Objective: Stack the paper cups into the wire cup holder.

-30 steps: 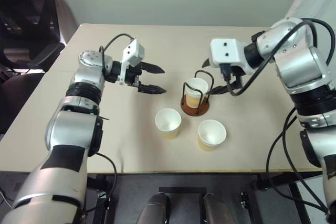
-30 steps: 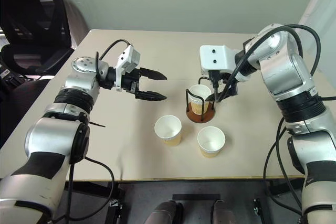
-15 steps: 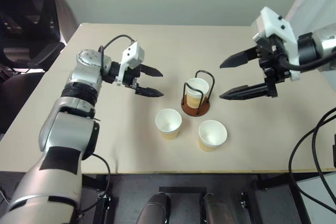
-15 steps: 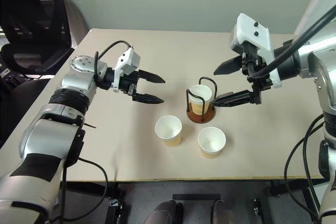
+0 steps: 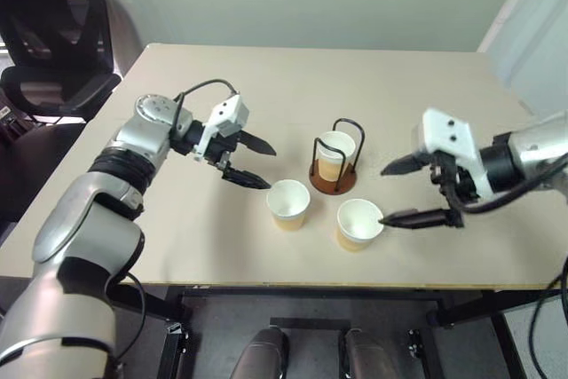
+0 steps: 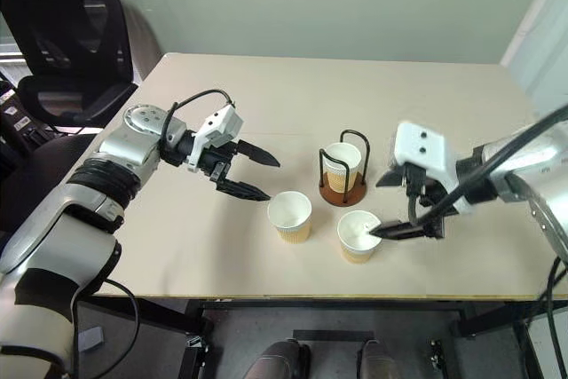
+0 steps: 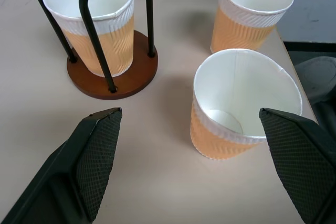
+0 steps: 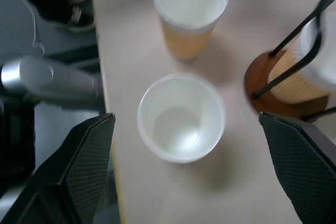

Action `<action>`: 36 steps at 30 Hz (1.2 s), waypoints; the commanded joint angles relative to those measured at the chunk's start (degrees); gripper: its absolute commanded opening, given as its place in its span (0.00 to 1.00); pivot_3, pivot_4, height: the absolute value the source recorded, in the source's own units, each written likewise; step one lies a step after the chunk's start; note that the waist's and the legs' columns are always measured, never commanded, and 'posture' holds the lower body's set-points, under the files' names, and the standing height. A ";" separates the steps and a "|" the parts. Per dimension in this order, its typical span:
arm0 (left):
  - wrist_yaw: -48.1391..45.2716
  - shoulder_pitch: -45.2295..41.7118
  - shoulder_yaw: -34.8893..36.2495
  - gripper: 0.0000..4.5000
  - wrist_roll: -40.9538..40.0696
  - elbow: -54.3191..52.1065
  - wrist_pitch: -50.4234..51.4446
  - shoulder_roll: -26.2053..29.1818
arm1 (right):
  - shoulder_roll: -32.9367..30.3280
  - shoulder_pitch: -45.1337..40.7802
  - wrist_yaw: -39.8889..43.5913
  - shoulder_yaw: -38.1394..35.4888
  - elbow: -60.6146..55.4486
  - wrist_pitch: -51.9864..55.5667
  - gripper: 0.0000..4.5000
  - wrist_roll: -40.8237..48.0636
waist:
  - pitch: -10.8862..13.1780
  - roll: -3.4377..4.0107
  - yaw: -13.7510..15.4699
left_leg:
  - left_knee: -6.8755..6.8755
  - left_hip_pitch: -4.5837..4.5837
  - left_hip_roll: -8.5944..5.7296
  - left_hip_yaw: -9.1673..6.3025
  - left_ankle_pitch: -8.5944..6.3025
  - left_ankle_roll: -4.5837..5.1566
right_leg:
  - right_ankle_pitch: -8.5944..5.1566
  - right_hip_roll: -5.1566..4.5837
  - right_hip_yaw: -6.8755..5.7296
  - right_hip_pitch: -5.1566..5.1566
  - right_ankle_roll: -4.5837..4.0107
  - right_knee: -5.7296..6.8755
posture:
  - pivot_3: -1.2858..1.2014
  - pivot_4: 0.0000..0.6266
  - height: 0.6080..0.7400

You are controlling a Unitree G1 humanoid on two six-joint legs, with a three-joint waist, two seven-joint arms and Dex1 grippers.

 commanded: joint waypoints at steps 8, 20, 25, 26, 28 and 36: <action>-1.68 -2.46 -1.00 1.00 -2.92 -2.42 0.56 0.99 | -2.55 2.72 -2.92 4.28 -5.40 -8.87 0.99 -1.62 | -0.02 -0.05 -0.25 | -0.05 0.07 0.07 -0.03 0.12 -0.15 | 0.02 0.22 -0.03 0.02 -0.03 0.00 | 0.52 0.24 1.00; -1.68 -2.46 -0.80 1.00 -2.88 -2.29 0.37 0.94 | 0.43 0.63 -4.16 14.31 -3.92 -15.72 0.99 -8.71 | -0.03 -0.06 -0.08 | -0.04 -0.01 0.04 -0.06 0.09 -0.10 | 0.01 0.04 -0.06 0.05 0.01 -0.09 | 0.52 0.24 1.00; -1.68 -2.51 -0.46 1.00 -2.68 -1.60 0.10 0.84 | 0.51 1.52 -3.50 17.00 -3.49 -18.56 0.99 -11.79 | -0.03 -0.07 -0.11 | -0.05 -0.02 0.06 -0.05 0.08 -0.11 | -0.01 -0.02 -0.04 0.05 0.04 -0.14 | 0.52 0.24 1.00; -1.68 -2.51 -0.40 1.00 -2.65 -1.48 0.01 0.82 | 0.45 1.80 -3.35 17.58 -3.41 -19.25 0.99 -12.53 | -0.03 -0.06 -0.12 | -0.04 -0.02 0.05 -0.06 0.07 -0.12 | -0.01 -0.01 -0.03 0.05 0.04 -0.14 | 0.52 0.24 1.00; -1.68 -2.50 -0.27 1.00 -2.61 -1.25 -0.10 0.79 | 0.39 2.29 -3.06 18.66 -3.31 -20.50 0.99 -13.91 | -0.03 -0.07 -0.10 | -0.05 -0.02 0.06 -0.06 0.07 -0.13 | -0.01 -0.01 -0.04 0.05 0.04 -0.15 | 0.52 0.24 1.00; -1.68 -2.26 -0.06 1.00 -2.43 -0.44 -0.73 0.68 | 1.46 3.84 -2.38 23.59 -1.48 -26.54 0.91 -21.84 | -0.03 -0.08 -0.13 | -0.05 -0.01 0.05 -0.07 0.03 -0.09 | 0.00 0.00 -0.05 0.07 0.05 -0.15 | 0.52 0.24 1.00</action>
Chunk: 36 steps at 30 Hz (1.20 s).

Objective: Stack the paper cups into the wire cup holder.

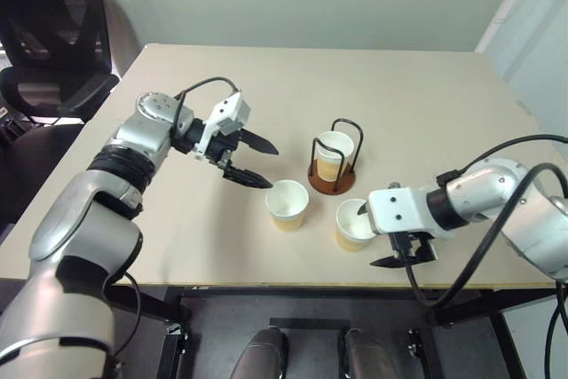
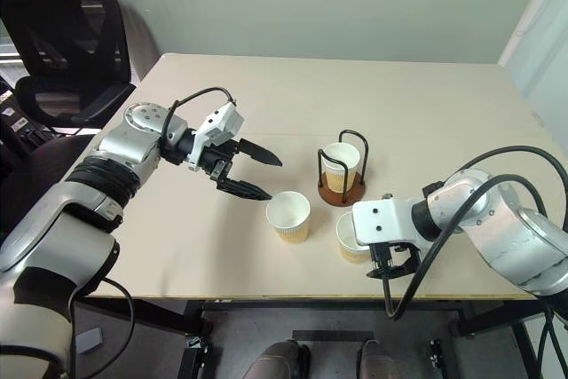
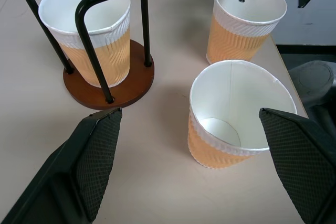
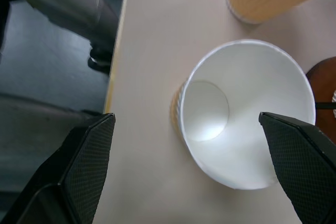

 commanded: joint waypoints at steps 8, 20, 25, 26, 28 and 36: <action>-1.67 -1.49 1.13 1.00 -0.52 0.56 -1.28 0.61 | 2.04 0.49 2.24 1.31 2.73 -6.02 0.30 -7.11 | 0.00 0.00 -0.02 | 0.00 0.00 0.01 0.00 -0.06 0.10 | 0.03 -0.03 0.02 0.01 0.04 -0.01 | 0.52 0.24 1.00; -1.67 -2.00 1.81 1.00 0.39 2.40 -1.85 -0.02 | -4.45 2.66 8.26 -9.37 5.28 -7.10 0.01 -2.31 | 0.00 0.00 0.05 | -0.02 -0.05 0.01 0.00 0.12 -0.43 | 0.03 -0.02 0.03 0.15 0.04 -0.43 | 0.52 0.24 1.00; -1.67 -2.10 2.33 1.00 0.79 3.43 -1.97 -0.37 | -5.84 -7.03 9.93 -11.97 16.78 -12.14 0.01 -5.78 | 0.01 0.00 0.00 | -0.05 -0.06 0.01 0.00 0.06 -0.41 | 0.09 -0.02 0.08 0.17 0.13 -0.63 | 0.52 0.24 1.00; -1.67 -2.13 2.55 1.00 0.95 3.85 -1.94 -0.51 | -5.43 -10.14 10.00 -11.82 19.69 -13.39 0.01 -6.86 | 0.01 0.01 -0.03 | -0.05 -0.05 0.01 0.00 0.04 -0.39 | 0.10 -0.02 0.08 0.17 0.13 -0.64 | 0.52 0.24 1.00; -1.67 -2.20 2.98 1.00 1.30 4.56 -1.98 -0.79 | -4.45 -14.16 10.42 -11.27 23.47 -15.09 0.01 -8.25 | 0.01 0.00 -0.07 | -0.10 -0.07 0.01 0.00 -0.05 -0.23 | 0.14 -0.01 0.09 0.13 0.15 -0.69 | 0.52 0.24 1.00; -1.67 -2.49 5.28 1.00 2.62 6.11 -2.01 -1.59 | 2.63 -28.88 12.04 -9.55 35.62 -19.65 0.01 -13.03 | 0.01 0.02 -0.08 | -0.13 -0.17 0.03 -0.05 -0.08 -0.23 | 0.41 0.00 0.04 0.04 0.51 -0.80 | 0.52 0.24 1.00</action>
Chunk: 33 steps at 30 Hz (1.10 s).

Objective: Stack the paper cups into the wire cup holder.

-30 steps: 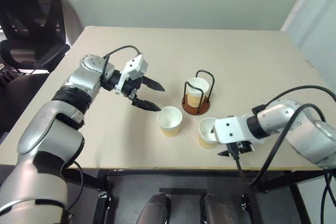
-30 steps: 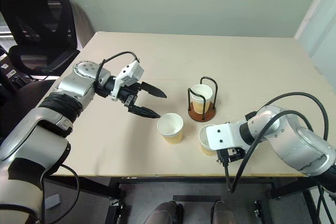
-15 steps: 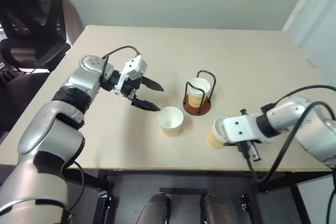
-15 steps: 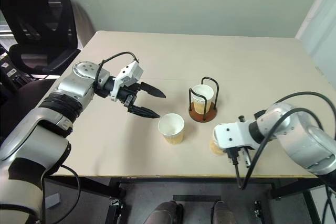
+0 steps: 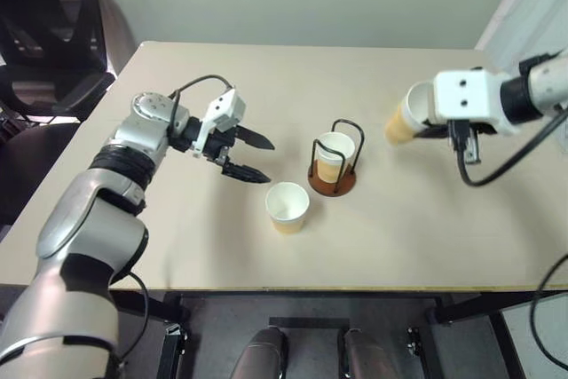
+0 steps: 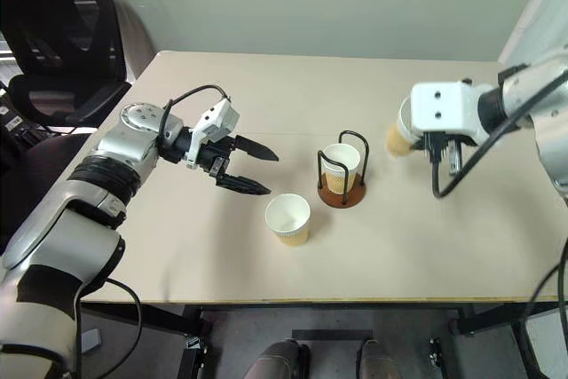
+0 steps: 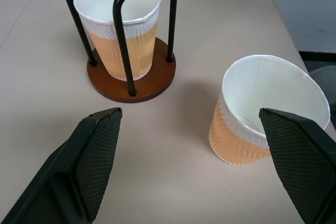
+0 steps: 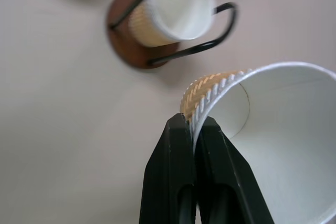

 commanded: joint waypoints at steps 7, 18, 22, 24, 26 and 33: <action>-1.66 -1.99 3.15 1.00 1.30 0.69 -0.25 -0.05 | 9.62 -9.97 1.87 -0.29 2.53 0.79 0.01 -0.51 | 0.01 0.01 -0.04 | 0.01 -0.12 0.01 -0.01 0.03 -0.06 | -0.06 -0.01 -0.04 -0.12 -0.08 -0.04 | 0.52 0.24 1.00; -1.66 -1.61 3.70 1.00 1.62 0.20 -0.05 -0.29 | 13.93 -7.69 4.71 2.29 -2.14 3.27 0.01 0.30 | 0.01 0.02 0.18 | -0.01 -0.21 -0.02 -0.08 0.06 -0.15 | -0.33 -0.01 -0.15 -0.15 -0.51 -0.02 | 0.52 0.24 1.00; -1.66 -1.14 3.68 1.00 1.23 -0.64 0.22 -0.05 | 14.06 -6.30 4.85 3.38 -2.01 1.39 0.01 -0.79 | 0.01 0.02 0.11 | 0.01 -0.21 0.04 -0.12 0.09 -0.21 | -0.31 0.00 -0.14 -0.15 -0.49 0.02 | 0.52 0.24 1.00; -1.66 -0.95 3.72 1.00 1.06 -0.97 0.34 0.15 | 13.94 -5.75 4.77 3.76 -1.81 0.39 0.01 -1.33 | 0.01 0.02 0.10 | 0.01 -0.20 0.01 -0.12 0.12 -0.24 | -0.31 0.03 -0.15 -0.16 -0.49 0.06 | 0.52 0.24 1.00; -1.66 -0.84 3.80 1.00 0.99 -1.16 0.43 0.26 | 13.95 -5.38 4.76 3.85 -1.69 -0.19 0.01 -1.66 | 0.01 0.02 0.05 | 0.02 -0.20 0.02 -0.14 0.12 -0.25 | -0.29 0.01 -0.14 -0.16 -0.45 0.08 | 0.52 0.24 1.00; -1.66 -0.49 3.91 1.00 0.33 -2.06 0.59 0.79 | 14.38 -5.36 4.72 4.25 0.39 -3.14 0.01 -3.68 | 0.01 0.02 -0.02 | 0.03 -0.19 0.02 -0.14 0.12 -0.25 | -0.29 0.04 -0.16 -0.16 -0.47 0.08 | 0.52 0.24 1.00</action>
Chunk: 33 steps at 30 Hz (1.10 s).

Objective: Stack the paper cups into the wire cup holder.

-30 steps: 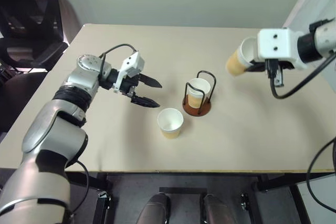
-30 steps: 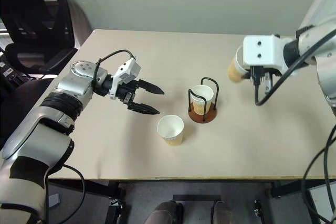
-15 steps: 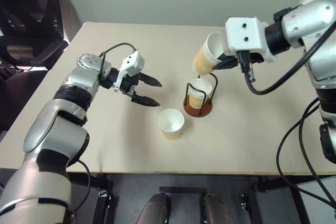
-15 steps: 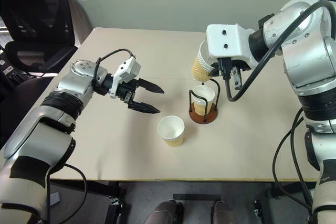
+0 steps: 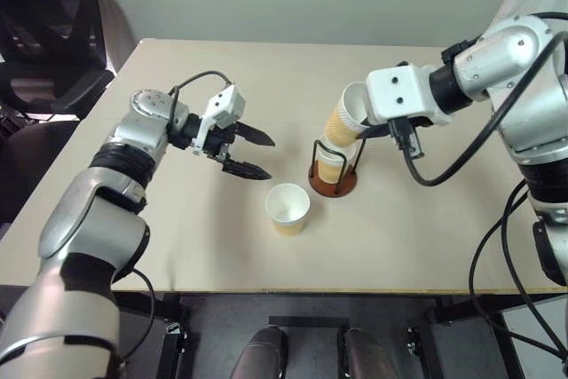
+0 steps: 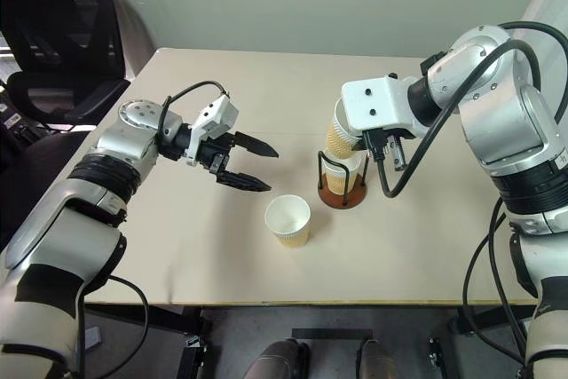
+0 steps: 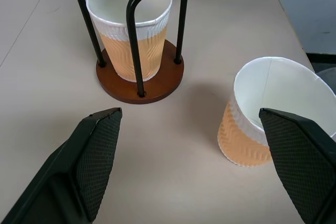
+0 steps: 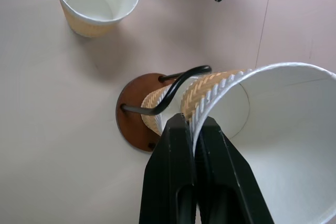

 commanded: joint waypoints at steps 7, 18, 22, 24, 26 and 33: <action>-1.66 -0.29 2.95 1.00 -1.93 -1.63 0.49 0.62 | 2.01 -0.89 0.01 0.50 2.36 -3.87 0.01 -2.83 | 0.00 0.00 -0.04 | -0.01 0.00 0.03 -0.02 0.00 0.00 | 0.03 -0.02 0.00 0.00 0.05 0.00 | 0.52 0.24 1.00; -1.66 -0.08 3.28 1.00 -2.01 -1.80 0.87 0.69 | 2.73 0.78 -0.07 2.06 3.62 -6.65 0.01 -4.82 | 0.00 0.00 -0.04 | 0.01 0.00 0.01 -0.01 0.00 0.00 | 0.03 -0.02 -0.03 0.01 0.05 0.00 | 0.52 0.24 1.00; -1.66 -0.02 3.31 1.00 -2.08 -1.97 0.95 0.76 | 2.57 1.08 0.00 1.78 4.76 -8.02 0.01 -5.72 | 0.00 0.00 -0.06 | 0.01 0.00 0.02 -0.03 0.01 -0.01 | 0.05 -0.03 -0.02 0.01 0.06 0.00 | 0.52 0.24 1.00; -1.66 0.01 3.33 1.00 -2.11 -2.08 1.02 0.79 | 2.51 1.35 0.08 1.67 4.87 -8.34 0.01 -5.93 | 0.00 0.00 -0.05 | 0.01 0.00 0.02 -0.02 0.01 -0.01 | 0.04 -0.02 -0.02 0.01 0.06 0.00 | 0.52 0.24 1.00; -1.66 0.02 3.35 1.00 -2.10 -2.12 1.07 0.78 | 2.63 1.59 0.09 1.65 4.92 -8.56 0.01 -6.16 | 0.00 0.00 -0.06 | 0.01 0.00 0.01 -0.02 0.00 -0.01 | 0.06 -0.01 -0.03 0.02 0.10 0.00 | 0.52 0.24 1.00; -1.66 0.08 3.33 1.00 -2.18 -2.44 1.26 0.90 | 2.99 2.07 0.44 1.83 4.58 -8.73 0.01 -6.59 | 0.00 0.00 -0.06 | 0.01 0.00 0.02 -0.02 0.01 -0.01 | 0.08 -0.02 -0.02 0.02 0.11 0.00 | 0.52 0.24 1.00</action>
